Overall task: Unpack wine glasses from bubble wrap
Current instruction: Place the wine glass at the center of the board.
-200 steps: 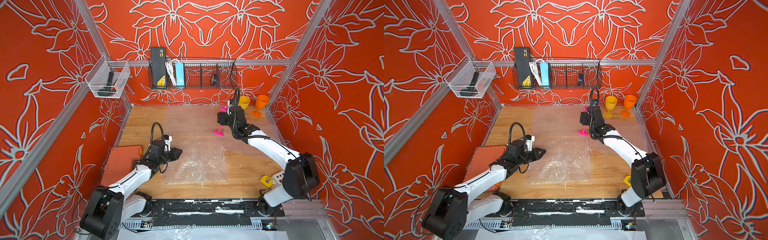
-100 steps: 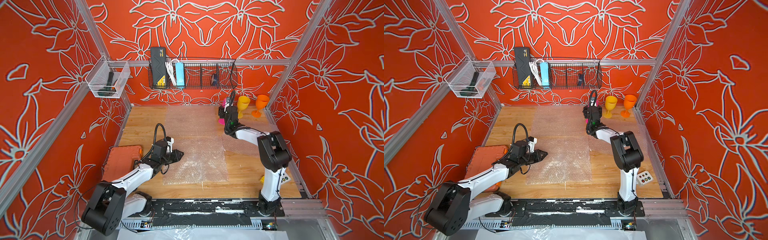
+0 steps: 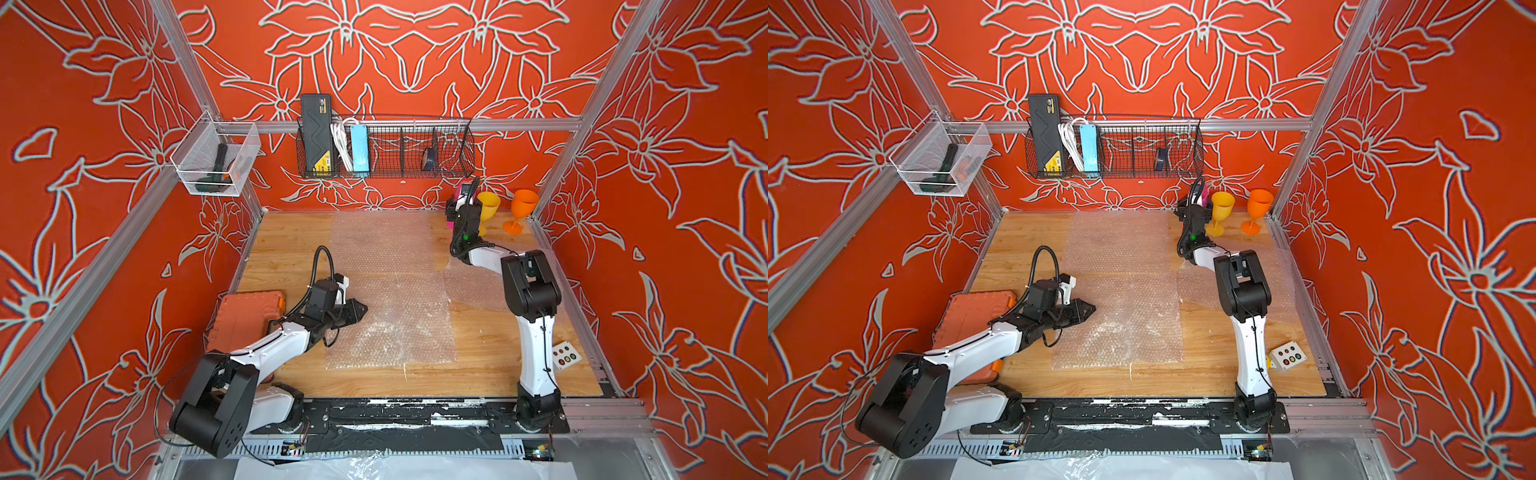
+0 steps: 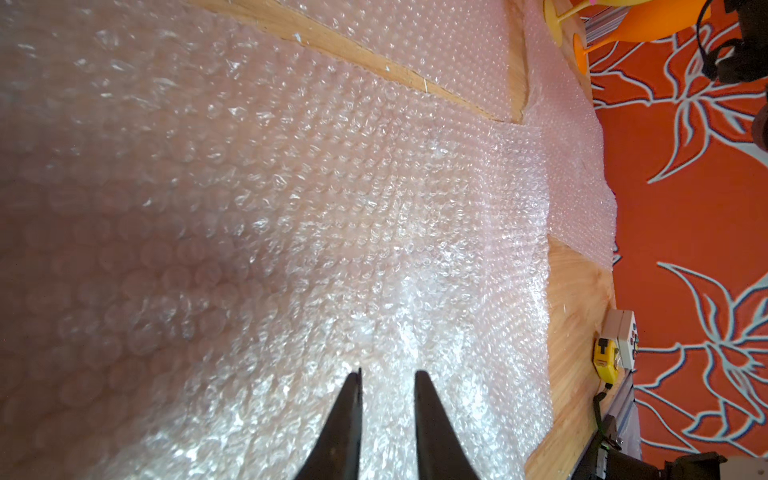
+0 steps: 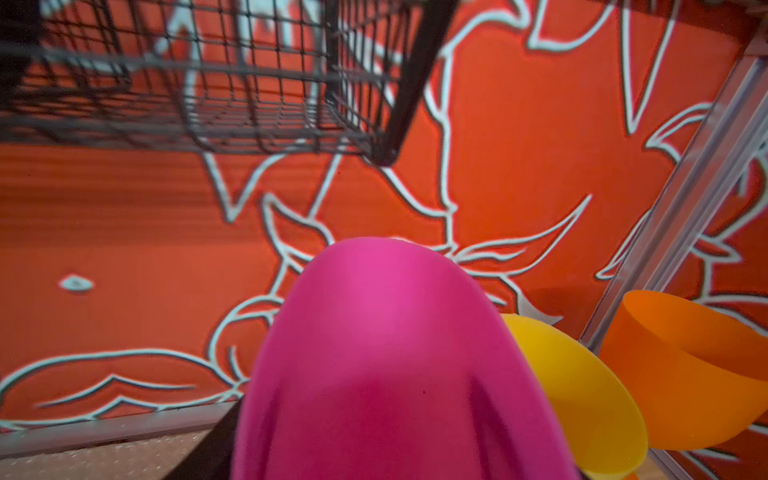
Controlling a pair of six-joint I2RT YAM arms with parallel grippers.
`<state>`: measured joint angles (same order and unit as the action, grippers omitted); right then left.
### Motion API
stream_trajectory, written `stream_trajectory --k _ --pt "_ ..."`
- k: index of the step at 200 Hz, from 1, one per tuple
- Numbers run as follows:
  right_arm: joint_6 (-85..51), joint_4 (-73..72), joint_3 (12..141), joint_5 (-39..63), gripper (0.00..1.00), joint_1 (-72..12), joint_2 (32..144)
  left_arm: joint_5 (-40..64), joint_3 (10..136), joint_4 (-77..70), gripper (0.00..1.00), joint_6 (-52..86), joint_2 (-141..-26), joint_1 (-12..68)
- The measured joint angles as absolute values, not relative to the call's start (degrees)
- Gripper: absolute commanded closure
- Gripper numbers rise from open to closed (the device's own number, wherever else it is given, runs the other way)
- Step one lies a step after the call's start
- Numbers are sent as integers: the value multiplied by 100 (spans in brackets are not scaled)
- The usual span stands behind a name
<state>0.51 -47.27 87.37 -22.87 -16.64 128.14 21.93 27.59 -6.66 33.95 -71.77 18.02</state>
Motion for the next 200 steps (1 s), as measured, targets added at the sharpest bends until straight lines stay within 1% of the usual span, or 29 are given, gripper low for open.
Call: stream_trajectory --k 46,125,200 --pt "-134 -4711 9218 -2056 30 -1564 13345 2154 2928 -600 78 3347 -7321 1802" --pt "-414 -4477 9714 -1496 30 -1459 13688 2147 2930 -550 77 3319 -7443 1802" --pt "-523 -4027 10184 -1275 29 -1450 13983 2051 2926 -491 77 3297 -7406 1802"
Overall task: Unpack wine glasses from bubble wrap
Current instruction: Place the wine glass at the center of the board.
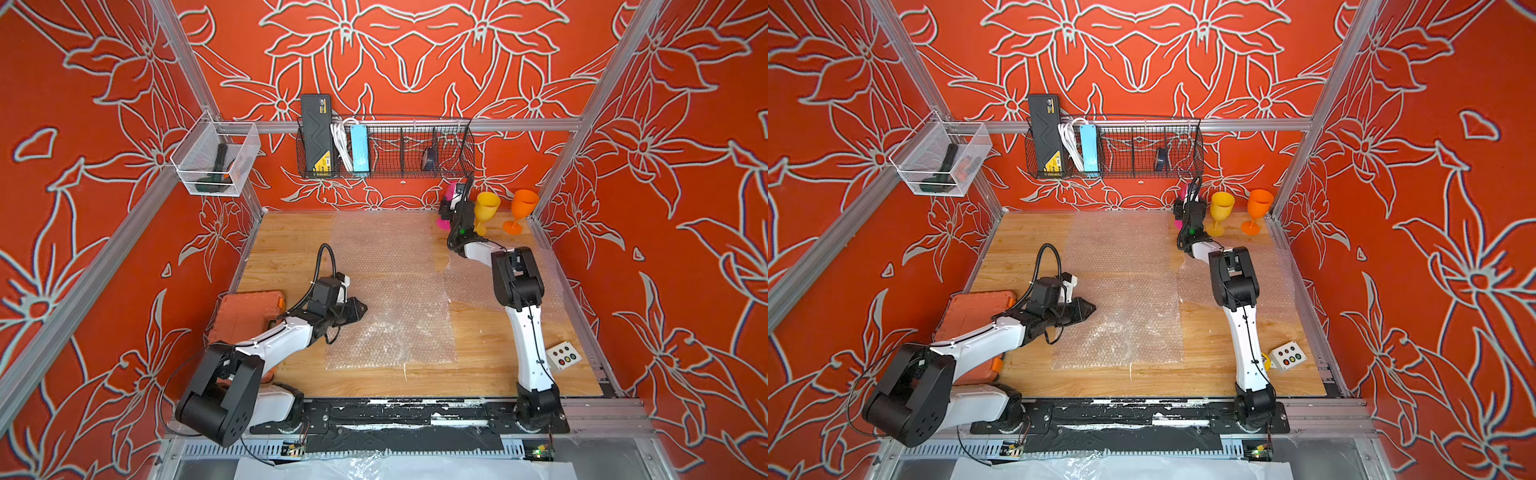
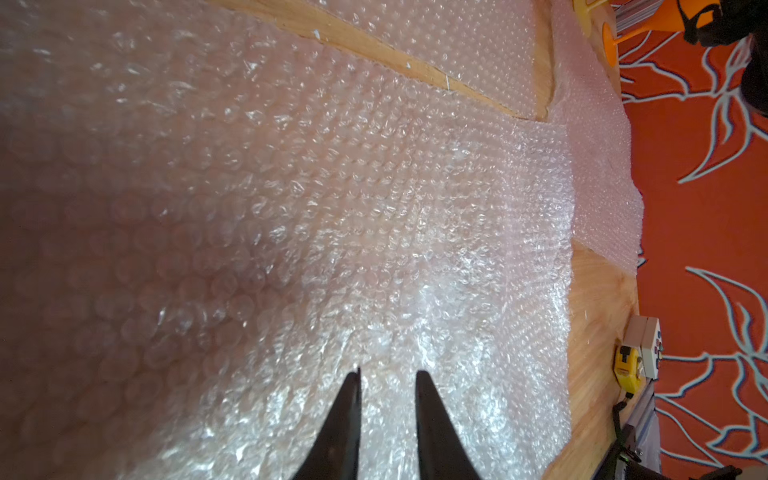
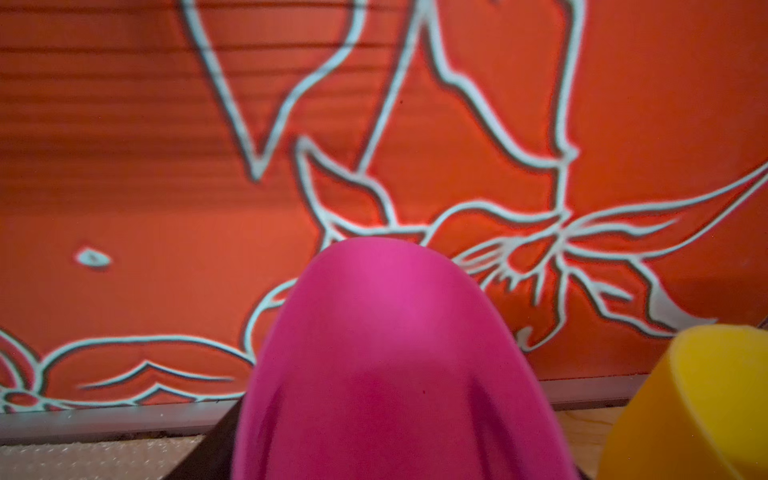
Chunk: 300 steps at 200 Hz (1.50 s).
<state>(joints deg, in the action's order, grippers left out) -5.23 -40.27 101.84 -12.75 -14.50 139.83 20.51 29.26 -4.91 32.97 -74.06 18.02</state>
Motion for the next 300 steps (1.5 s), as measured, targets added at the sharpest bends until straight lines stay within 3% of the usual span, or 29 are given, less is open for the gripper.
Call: stream_trajectory --k 68,112,209,300 --pt "-517 -3894 10186 -1138 24 -1444 14057 2016 2910 -454 77 3277 -7345 1800" --pt "-537 -3837 10184 -1039 3 -1428 14057 2016 2910 -419 77 3277 -7341 1800" --pt "-561 -3712 9638 -891 3 -1424 13933 1997 2902 -336 77 3277 -7190 1796" --pt "-836 -3684 8350 -742 3 -1424 12486 1962 2794 -349 71 3330 -6696 1632"
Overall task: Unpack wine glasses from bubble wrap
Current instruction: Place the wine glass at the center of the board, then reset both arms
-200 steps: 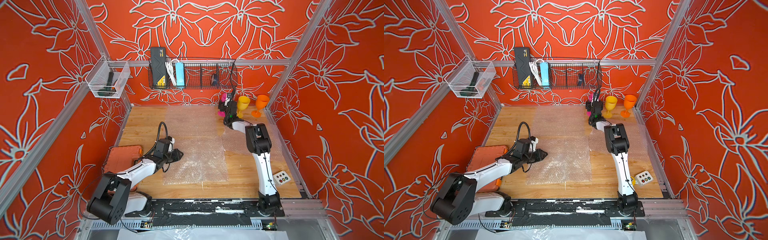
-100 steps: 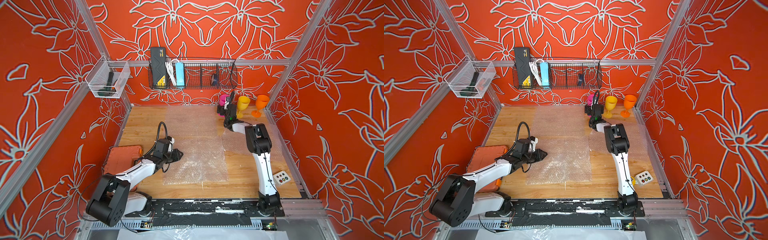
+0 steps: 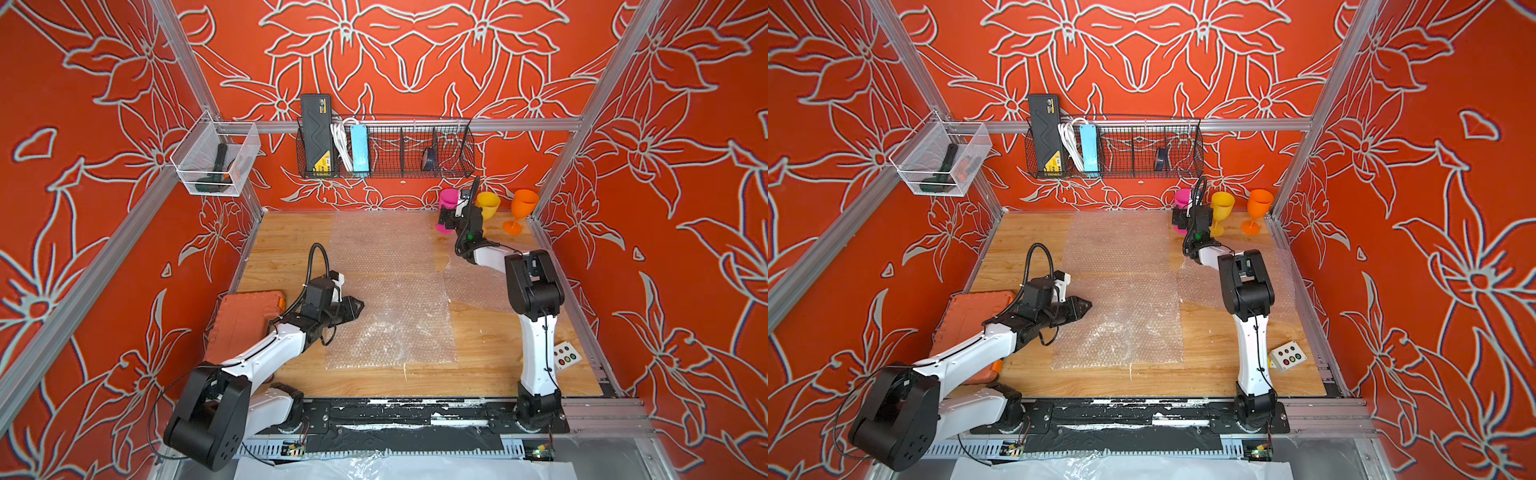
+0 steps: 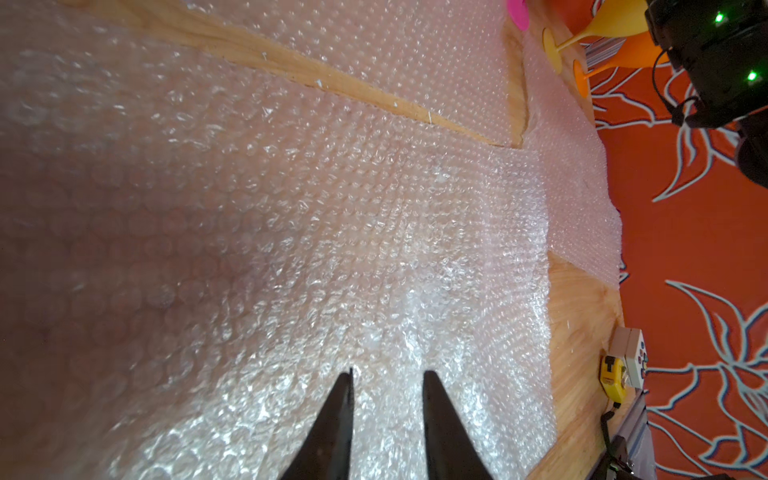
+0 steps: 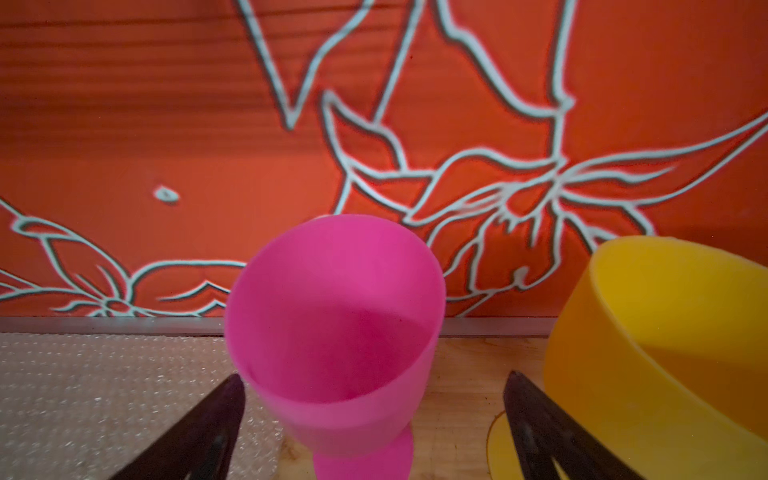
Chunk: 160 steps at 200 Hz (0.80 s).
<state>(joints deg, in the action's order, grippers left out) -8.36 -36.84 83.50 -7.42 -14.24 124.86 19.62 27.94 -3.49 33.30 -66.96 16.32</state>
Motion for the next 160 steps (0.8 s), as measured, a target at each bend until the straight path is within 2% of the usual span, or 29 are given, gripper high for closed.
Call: stream_trajectory --k 101,160 --pt "-1264 -2493 6167 -1059 3 -1621 9904 1964 3258 -482 70 3306 -6602 1074" --pt "-1160 -1175 5295 -1225 3 -1678 8191 1726 3168 -851 63 3282 -6683 670"
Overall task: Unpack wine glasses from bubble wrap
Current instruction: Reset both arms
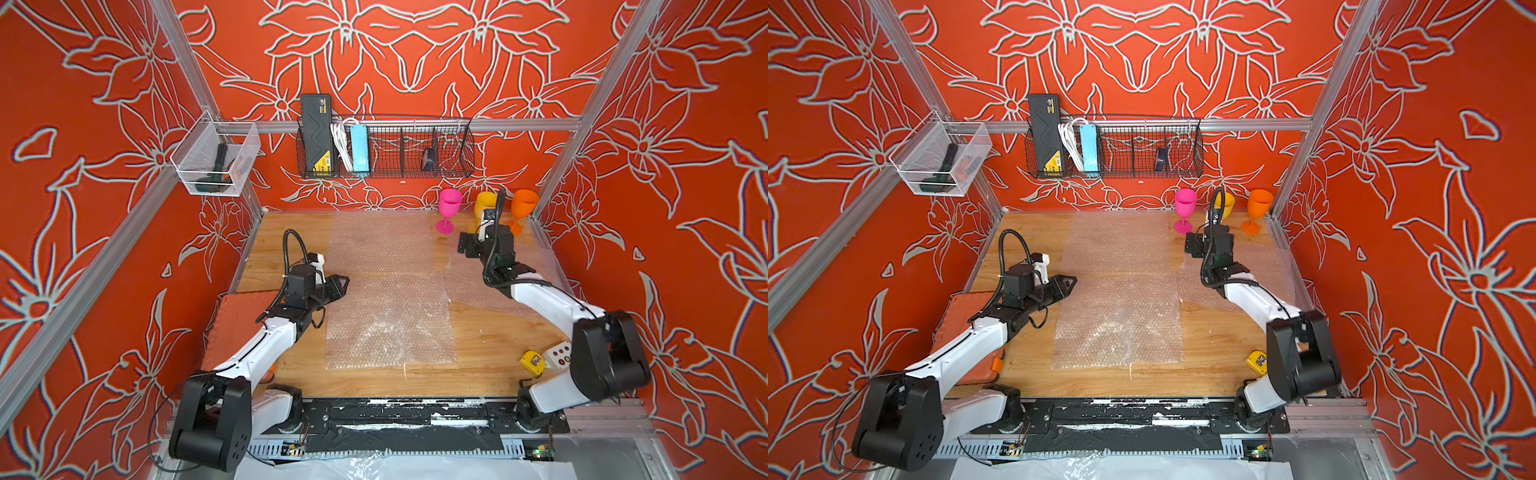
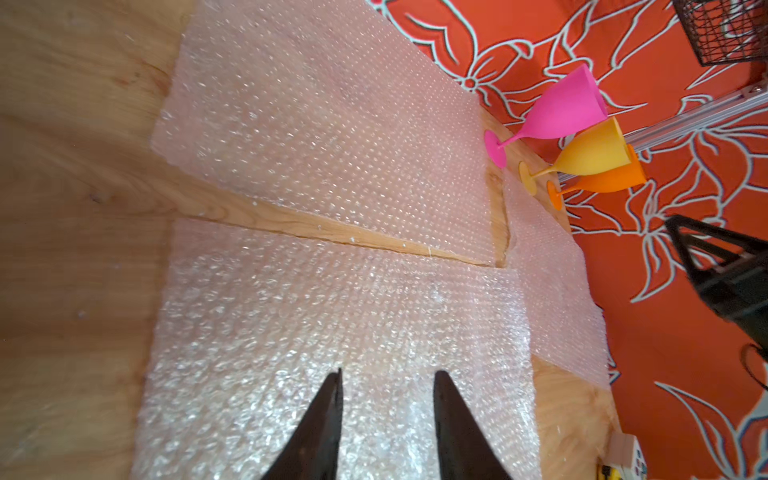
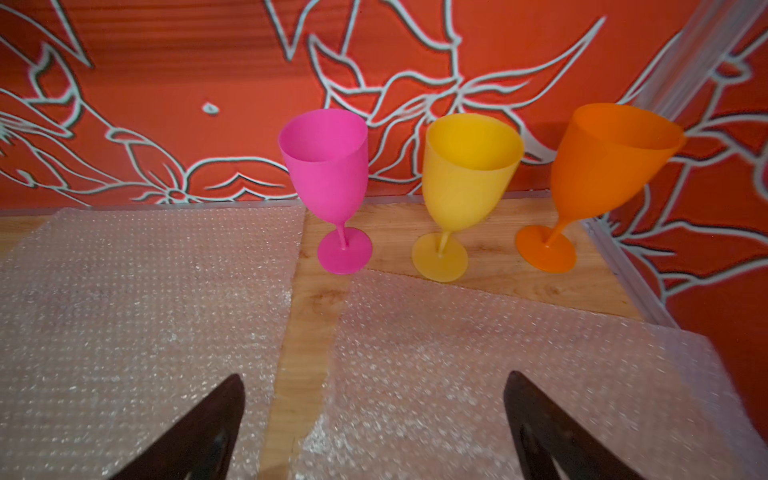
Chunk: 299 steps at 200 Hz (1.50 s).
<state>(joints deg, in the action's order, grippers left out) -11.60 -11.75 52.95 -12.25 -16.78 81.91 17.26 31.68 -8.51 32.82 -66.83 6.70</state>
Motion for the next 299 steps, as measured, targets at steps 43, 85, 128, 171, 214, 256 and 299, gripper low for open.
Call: stream_trajectory --k 43,85,128,171,214,256,299 --pt "-950 -1125 4198 -2115 3 -1664 6740 1114 2998 -1135 47 3256 -6681 530" --pt "-523 -1935 2932 -3044 3 -1601 6657 427 3002 -1291 16 3135 -6598 250" --pt "-123 -2357 2884 -3579 3 -1540 7028 -760 2832 -1581 1 2928 -6228 78" --pt "82 -2740 2781 -3669 2 -1413 7345 -1931 1597 -2630 1 2464 -5435 40" --pt "121 -3179 2244 -3148 3 -1194 7240 -2211 504 -4095 1 1767 -5363 40" --pt "126 -3769 1763 -2622 3 -1015 7161 -1758 78 -5393 1 1026 -5806 36" --pt "145 -4311 1743 -2307 3 -985 7710 -1094 106 -6204 1 624 -6615 36"
